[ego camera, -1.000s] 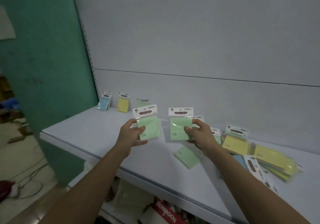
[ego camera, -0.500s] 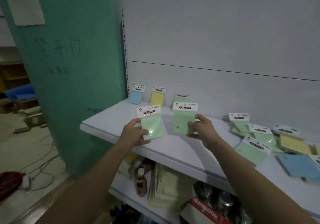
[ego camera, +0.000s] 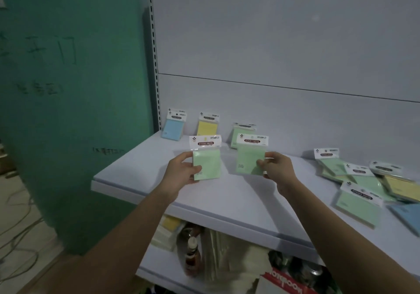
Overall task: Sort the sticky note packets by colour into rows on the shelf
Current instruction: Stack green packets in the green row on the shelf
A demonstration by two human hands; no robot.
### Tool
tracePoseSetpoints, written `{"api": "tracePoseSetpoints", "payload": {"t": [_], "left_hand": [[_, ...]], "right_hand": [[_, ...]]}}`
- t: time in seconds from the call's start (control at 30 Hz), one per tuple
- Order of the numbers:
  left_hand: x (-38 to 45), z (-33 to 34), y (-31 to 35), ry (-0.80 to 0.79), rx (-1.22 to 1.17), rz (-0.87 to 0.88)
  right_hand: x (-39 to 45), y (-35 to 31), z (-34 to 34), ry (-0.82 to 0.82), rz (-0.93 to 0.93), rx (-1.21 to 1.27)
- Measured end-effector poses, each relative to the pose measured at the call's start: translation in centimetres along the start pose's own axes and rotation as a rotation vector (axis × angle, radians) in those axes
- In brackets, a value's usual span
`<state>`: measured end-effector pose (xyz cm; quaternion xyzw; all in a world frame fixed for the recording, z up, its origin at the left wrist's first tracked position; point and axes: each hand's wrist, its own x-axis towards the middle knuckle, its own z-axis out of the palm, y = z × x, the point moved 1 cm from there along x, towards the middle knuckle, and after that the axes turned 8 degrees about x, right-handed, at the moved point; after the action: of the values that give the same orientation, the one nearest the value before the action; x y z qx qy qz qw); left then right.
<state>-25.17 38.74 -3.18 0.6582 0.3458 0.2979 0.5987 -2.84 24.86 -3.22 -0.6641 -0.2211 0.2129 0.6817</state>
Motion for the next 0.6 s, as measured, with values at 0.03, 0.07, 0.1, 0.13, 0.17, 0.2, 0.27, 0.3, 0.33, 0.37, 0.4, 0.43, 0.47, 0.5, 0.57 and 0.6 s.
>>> {"api": "tracePoseSetpoints", "payload": {"t": [0.03,0.07,0.1,0.13,0.17,0.2,0.27,0.3,0.33,0.37,0.4,0.43,0.47,0.5,0.57,0.6], "left_hand": [[0.9,0.1,-0.1,-0.022,0.015,0.012],[1.8,0.2,-0.2,-0.037,0.026,0.021],[2.8,0.2,-0.3,-0.044,0.029,0.027],[3.8,0.1,-0.4,-0.048,0.031,0.033],[4.8,0.0,-0.4,-0.054,0.039,0.033],[5.7,-0.3,-0.4,-0.065,0.056,0.029],[7.5,-0.6,-0.1,-0.119,0.102,0.035],[8.4,-0.7,0.0,-0.15,0.13,0.044],[9.2,-0.6,0.1,-0.172,0.16,0.056],[9.9,-0.5,0.2,-0.179,0.183,0.072],[10.7,-0.3,0.2,-0.177,0.202,0.091],[11.4,-0.1,0.0,-0.168,0.223,0.111],[12.1,0.0,-0.2,-0.156,0.248,0.134],[12.6,0.1,-0.5,-0.146,0.267,0.157],[13.5,0.3,-1.2,-0.125,0.275,0.176],[13.8,0.4,-1.5,-0.115,0.267,0.175]], "right_hand": [[1.0,0.2,0.3,0.029,-0.005,-0.004],[2.1,0.4,0.6,0.053,-0.012,-0.014],[3.3,0.6,1.0,0.068,-0.015,-0.027],[4.5,0.7,1.4,0.077,-0.012,-0.035],[5.5,0.9,1.7,0.085,-0.005,-0.043],[6.5,1.1,2.0,0.096,0.0,-0.062],[8.3,1.6,2.6,0.115,-0.004,-0.121],[8.9,1.8,2.8,0.119,-0.014,-0.155],[9.5,2.0,3.1,0.127,-0.033,-0.195],[9.8,2.1,3.3,0.139,-0.061,-0.238],[10.1,2.2,3.4,0.154,-0.093,-0.284],[10.3,2.3,3.6,0.173,-0.128,-0.33],[10.5,2.5,3.8,0.194,-0.156,-0.365],[10.7,2.8,3.9,0.211,-0.175,-0.385],[11.0,3.4,4.3,0.241,-0.188,-0.379],[11.3,3.7,4.4,0.251,-0.19,-0.368]]}}
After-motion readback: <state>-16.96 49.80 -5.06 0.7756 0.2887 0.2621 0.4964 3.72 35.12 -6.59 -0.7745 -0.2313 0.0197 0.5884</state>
